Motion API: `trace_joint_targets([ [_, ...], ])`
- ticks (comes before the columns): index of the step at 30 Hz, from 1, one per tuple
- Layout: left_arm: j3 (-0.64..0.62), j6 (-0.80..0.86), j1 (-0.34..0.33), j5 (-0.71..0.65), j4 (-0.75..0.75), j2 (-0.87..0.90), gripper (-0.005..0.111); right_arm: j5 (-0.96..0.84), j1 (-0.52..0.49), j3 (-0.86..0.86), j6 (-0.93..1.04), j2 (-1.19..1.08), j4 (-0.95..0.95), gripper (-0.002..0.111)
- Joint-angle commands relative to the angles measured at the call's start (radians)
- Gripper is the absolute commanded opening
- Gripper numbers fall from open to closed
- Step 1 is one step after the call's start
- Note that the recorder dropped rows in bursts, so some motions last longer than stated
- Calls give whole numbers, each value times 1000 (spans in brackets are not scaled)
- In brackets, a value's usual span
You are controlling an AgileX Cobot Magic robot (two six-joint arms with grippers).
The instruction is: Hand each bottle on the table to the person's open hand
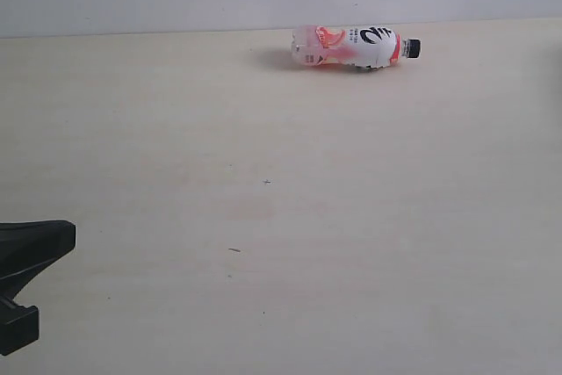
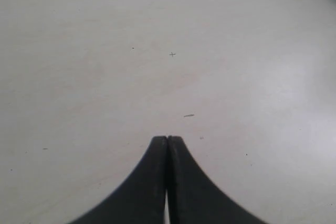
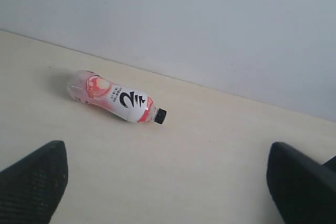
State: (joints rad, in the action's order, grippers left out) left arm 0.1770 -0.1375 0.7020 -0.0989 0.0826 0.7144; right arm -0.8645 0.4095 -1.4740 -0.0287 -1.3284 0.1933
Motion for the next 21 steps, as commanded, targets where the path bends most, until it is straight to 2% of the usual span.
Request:
trace_joint_targets([
  [1,-3,3,0,10,6,-4,0,14,-2,1,7,6,31,97],
  [12,-3,3,0,10,6,-4,0,14,-2,1,114,2,34,97],
  [14,-3,3,0,10,6,-4,0,6,-2,1,241,-12,2,97],
  [17,-3,3,0,10,6,-4,0,1,-2,1,320,-86,4,97],
  [21,-3,3,0,10,6,-4,0,16,-2,-40,331,-255,85,90],
])
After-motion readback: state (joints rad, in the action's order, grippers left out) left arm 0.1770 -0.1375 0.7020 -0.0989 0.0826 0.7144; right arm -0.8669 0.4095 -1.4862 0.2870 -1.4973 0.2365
